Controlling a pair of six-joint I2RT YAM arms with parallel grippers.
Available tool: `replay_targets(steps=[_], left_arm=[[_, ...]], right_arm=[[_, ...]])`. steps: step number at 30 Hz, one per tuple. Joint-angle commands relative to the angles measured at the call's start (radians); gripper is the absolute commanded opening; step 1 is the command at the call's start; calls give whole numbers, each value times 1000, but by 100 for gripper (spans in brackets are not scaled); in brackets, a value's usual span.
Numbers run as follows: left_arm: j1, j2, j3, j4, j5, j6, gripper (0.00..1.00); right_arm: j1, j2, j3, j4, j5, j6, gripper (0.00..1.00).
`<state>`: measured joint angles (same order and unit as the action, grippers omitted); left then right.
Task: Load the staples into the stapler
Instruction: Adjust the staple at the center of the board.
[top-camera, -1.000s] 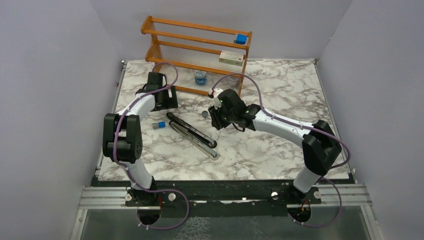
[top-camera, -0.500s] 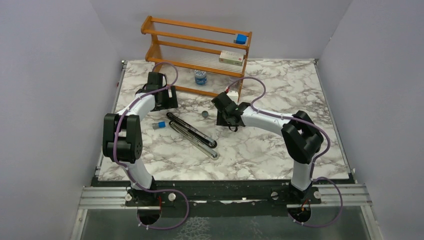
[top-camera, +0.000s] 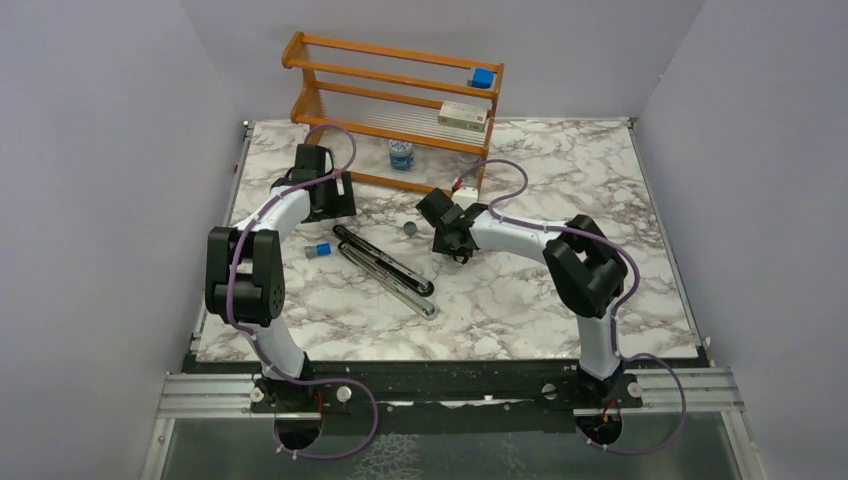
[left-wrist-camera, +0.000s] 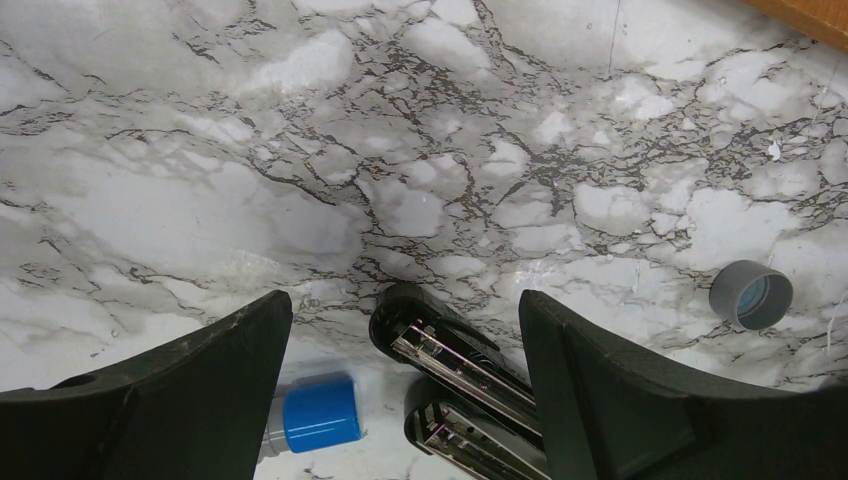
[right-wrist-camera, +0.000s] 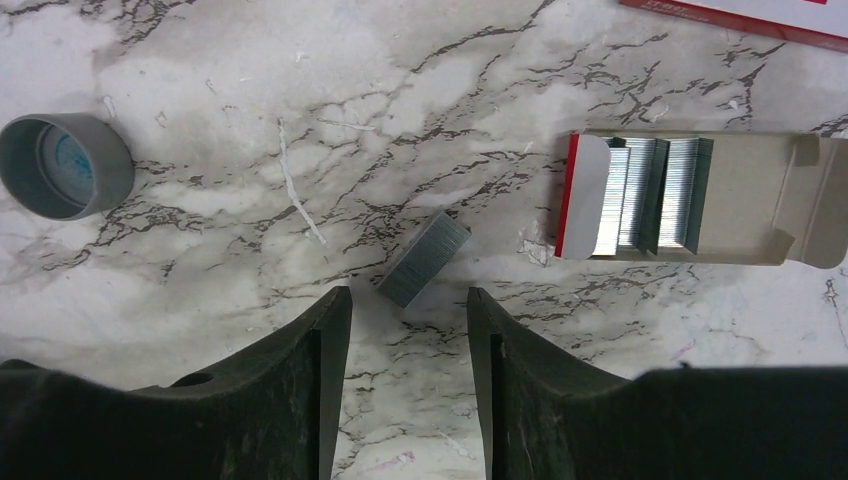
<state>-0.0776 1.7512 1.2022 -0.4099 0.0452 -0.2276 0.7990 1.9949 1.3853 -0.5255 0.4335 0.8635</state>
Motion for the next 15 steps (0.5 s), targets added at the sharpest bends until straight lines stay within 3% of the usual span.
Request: replay_targets(steps=[1,15], left_arm=[[6,-15,24,1,23,-1,87],[6,-11,26,1,22,1,87]], right_arm=[[-3,34,26,-19,33,17,50],[-41,74,-16,68,18,-157,49]])
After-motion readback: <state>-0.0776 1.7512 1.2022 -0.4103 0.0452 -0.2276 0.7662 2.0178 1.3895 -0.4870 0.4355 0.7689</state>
